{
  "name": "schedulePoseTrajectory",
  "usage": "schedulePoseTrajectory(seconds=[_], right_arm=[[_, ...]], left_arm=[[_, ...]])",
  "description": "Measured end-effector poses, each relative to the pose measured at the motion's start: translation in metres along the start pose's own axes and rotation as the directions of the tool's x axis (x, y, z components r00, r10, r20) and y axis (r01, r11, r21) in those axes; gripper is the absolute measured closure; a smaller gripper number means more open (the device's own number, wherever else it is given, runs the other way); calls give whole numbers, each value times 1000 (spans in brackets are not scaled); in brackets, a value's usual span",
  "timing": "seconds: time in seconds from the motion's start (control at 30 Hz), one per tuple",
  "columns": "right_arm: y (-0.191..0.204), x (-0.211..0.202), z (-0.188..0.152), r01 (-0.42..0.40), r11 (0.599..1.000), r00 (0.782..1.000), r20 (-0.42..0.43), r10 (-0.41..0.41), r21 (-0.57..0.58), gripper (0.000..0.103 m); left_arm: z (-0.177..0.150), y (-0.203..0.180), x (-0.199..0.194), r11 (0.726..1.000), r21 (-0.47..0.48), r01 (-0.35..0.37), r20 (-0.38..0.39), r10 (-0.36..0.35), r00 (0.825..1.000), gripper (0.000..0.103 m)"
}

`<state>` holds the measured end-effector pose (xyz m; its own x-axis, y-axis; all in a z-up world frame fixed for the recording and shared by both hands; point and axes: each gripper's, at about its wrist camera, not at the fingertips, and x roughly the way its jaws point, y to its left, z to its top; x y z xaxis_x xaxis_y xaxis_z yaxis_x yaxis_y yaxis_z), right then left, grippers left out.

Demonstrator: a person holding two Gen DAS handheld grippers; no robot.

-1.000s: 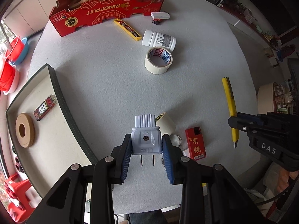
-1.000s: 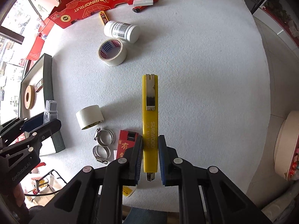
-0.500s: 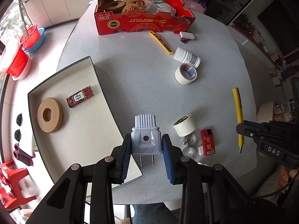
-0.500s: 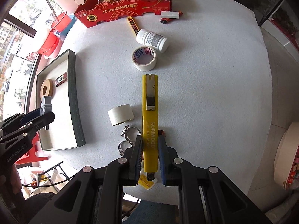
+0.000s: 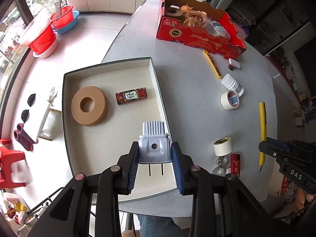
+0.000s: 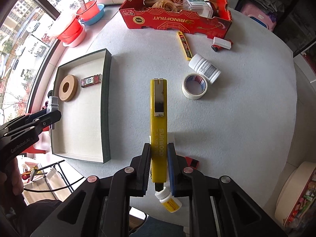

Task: Organize rigid objects
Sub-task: 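Carry the plug with the left tool while the right tool carries the knife over the tray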

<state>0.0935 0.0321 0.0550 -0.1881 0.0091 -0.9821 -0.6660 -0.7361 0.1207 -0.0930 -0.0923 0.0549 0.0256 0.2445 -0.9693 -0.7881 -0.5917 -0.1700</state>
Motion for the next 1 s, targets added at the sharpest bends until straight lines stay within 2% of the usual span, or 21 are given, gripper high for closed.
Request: schedulePoseTrajectory(seconds=[0.3, 0.77, 1.0], right_arm=[[44, 7, 15, -23, 995, 1000, -9, 22, -98, 86], [113, 25, 38, -76, 964, 997, -44, 67, -253, 86], [144, 42, 49, -123, 952, 991, -85, 103, -279, 86]], left_arm=[[-7, 34, -4, 997, -67, -30, 10, 30, 999, 68], [-20, 73, 6, 987, -140, -82, -35, 78, 996, 68], [-17, 86, 14, 982, -155, -108, -42, 103, 994, 68]])
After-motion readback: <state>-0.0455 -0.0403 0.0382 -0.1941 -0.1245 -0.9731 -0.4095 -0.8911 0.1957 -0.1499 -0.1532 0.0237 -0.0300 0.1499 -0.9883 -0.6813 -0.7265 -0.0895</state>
